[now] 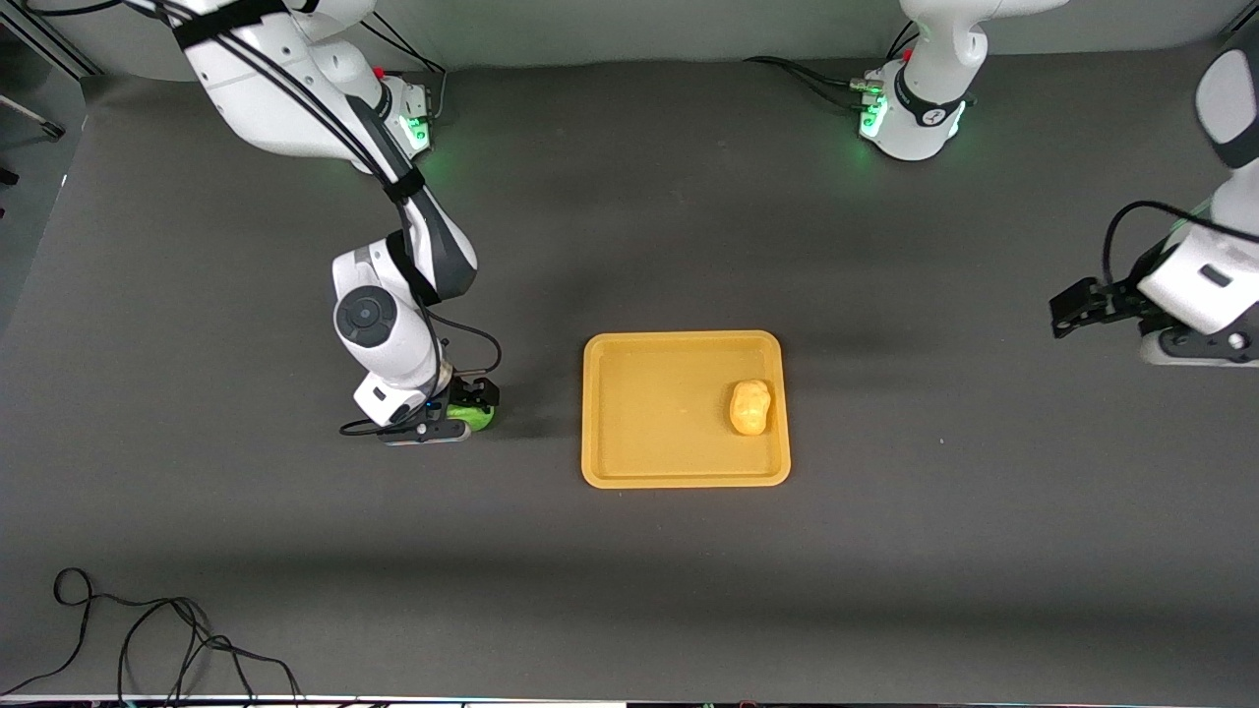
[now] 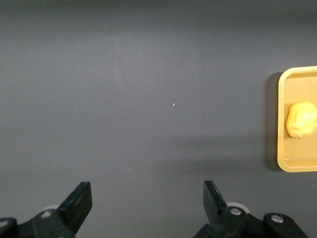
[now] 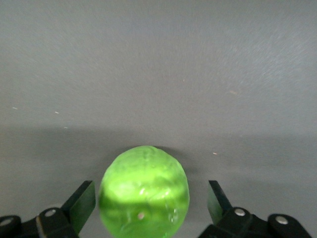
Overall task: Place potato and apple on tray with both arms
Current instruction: 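Close the right gripper on the green apple while the left gripper withdraws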
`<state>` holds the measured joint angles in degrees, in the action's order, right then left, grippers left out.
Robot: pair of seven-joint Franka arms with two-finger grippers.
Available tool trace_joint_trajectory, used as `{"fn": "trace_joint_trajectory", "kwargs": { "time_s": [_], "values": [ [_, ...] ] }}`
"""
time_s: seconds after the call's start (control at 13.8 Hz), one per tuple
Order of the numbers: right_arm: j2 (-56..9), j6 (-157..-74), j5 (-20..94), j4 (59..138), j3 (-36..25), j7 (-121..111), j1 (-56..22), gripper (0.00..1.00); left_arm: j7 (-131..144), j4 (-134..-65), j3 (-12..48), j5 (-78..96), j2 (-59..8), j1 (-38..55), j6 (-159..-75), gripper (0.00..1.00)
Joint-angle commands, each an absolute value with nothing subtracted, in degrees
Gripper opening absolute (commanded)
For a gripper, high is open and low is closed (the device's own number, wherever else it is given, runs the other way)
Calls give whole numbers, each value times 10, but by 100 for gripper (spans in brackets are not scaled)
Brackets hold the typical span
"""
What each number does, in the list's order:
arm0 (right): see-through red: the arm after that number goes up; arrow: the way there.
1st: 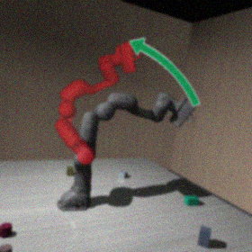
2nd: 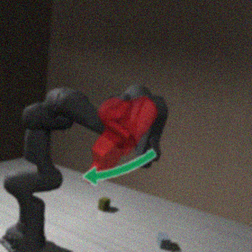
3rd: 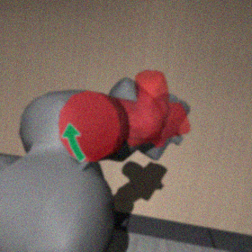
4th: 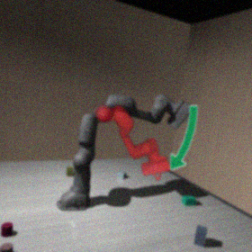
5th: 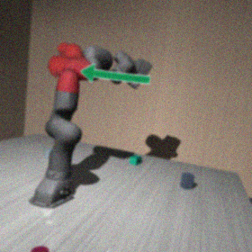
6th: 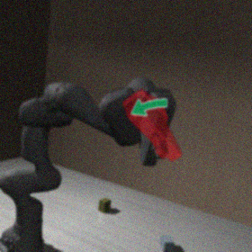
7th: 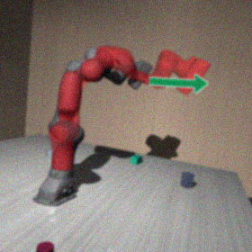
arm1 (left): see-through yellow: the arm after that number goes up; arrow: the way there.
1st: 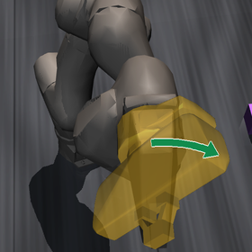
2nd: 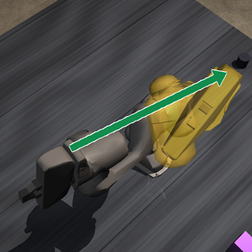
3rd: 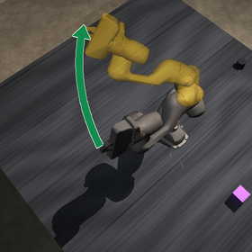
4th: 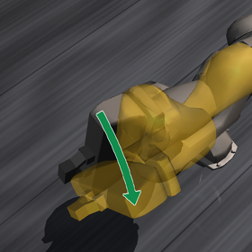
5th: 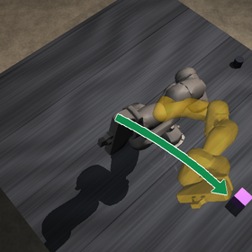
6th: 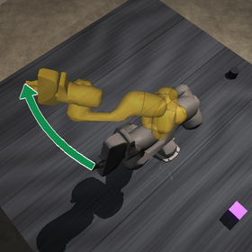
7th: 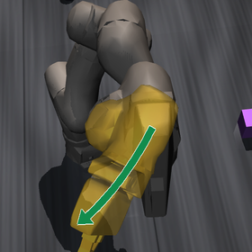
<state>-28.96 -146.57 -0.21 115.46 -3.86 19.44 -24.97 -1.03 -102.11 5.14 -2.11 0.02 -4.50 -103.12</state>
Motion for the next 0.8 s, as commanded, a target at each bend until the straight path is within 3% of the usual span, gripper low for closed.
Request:
{"fn": "trace_joint_trajectory", "kwargs": {
  "time_s": [0.0,0.07,0.22,0.29,0.43,0.72],
  "values": [
    [-298,-1481,2,1155,-37,199,-257,100,-18,-1006,58,-14,4,-46,-995,100],
    [-300,-1481,2,1156,-37,193,-258,88,-18,-1001,58,-14,3,-43,-990,100],
    [-302,-1481,2,1155,-37,192,-259,52,-2,-972,58,-14,-17,-40,-987,100],
    [-295,-1476,2,1150,-37,192,-259,46,9,-949,59,-14,-31,-40,-987,100],
    [-259,-1445,2,1133,-37,192,-258,46,11,-903,58,-15,-61,-41,-978,100],
    [-266,-1238,3,942,-36,202,-261,46,8,-880,59,-13,-70,-47,-931,100]
  ]
}}
